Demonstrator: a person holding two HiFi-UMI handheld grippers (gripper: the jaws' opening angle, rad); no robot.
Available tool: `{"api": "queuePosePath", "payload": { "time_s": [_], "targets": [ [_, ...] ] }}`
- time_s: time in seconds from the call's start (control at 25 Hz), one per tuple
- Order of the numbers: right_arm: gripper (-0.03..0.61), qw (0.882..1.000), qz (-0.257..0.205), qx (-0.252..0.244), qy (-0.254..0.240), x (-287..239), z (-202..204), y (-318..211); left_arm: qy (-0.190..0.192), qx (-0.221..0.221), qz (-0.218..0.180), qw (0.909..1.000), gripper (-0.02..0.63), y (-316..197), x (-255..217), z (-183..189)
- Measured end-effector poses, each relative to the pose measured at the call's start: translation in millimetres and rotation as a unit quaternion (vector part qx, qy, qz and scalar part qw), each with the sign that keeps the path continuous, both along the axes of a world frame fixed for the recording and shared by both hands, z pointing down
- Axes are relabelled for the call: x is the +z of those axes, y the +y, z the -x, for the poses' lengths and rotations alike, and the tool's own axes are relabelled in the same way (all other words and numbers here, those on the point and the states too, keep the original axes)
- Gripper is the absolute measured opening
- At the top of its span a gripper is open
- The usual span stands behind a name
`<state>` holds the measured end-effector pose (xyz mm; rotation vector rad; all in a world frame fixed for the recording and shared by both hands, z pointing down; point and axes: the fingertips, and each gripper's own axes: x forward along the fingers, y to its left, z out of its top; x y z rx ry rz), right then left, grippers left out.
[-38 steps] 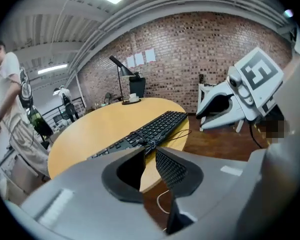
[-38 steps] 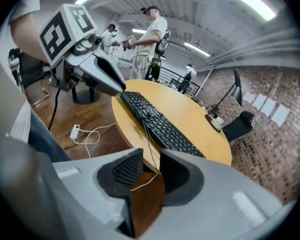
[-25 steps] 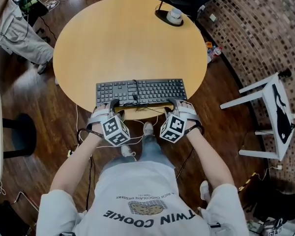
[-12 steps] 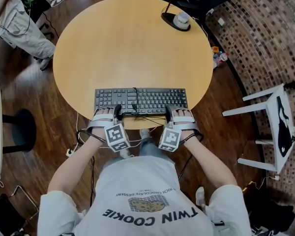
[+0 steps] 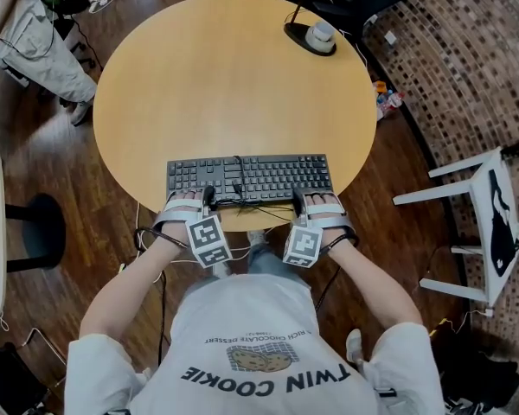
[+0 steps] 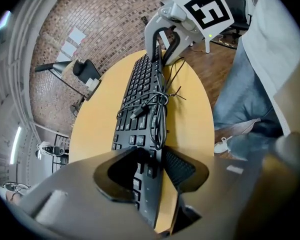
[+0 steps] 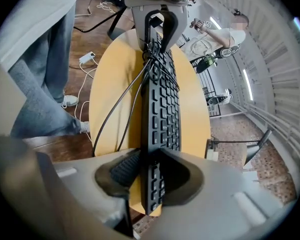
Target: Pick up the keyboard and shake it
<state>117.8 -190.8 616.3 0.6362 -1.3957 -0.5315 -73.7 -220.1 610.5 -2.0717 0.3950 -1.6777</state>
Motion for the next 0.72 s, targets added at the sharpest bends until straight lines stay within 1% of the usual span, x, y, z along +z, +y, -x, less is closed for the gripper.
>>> {"api": "queuePosePath", "payload": {
  "time_s": [0.08,0.2,0.32,0.44,0.56,0.72],
  "targets": [
    [0.114,1.000,0.012,-0.005,-0.015,-4.0,-1.8,0.6,-0.001,-0.001,0.027,0.9996,0.172,-0.9,-4.7,-0.8],
    [0.112,0.998,0.044,-0.002,-0.037,-11.4,0.5,0.0,-0.006,-0.001,0.076,0.9971,0.170,-3.9,-11.3,-1.3],
    [0.109,0.994,0.091,0.003,-0.061,-16.1,2.4,1.3,-0.016,0.003,0.125,0.9920,0.167,-7.2,-19.3,-1.6],
    [0.107,0.988,0.135,0.006,-0.070,-31.9,4.8,-2.4,-0.024,0.007,0.172,0.9849,0.164,-11.7,-30.6,-0.5],
    [0.104,0.980,0.179,0.012,-0.085,-47.9,7.4,-6.7,-0.023,0.003,0.214,0.9766,0.160,-17.7,-43.5,-0.9],
    [0.103,0.967,0.233,0.015,-0.101,-61.8,11.0,-9.1,-0.023,-0.001,0.270,0.9626,0.158,-20.5,-56.3,-0.6]
  ]
}}
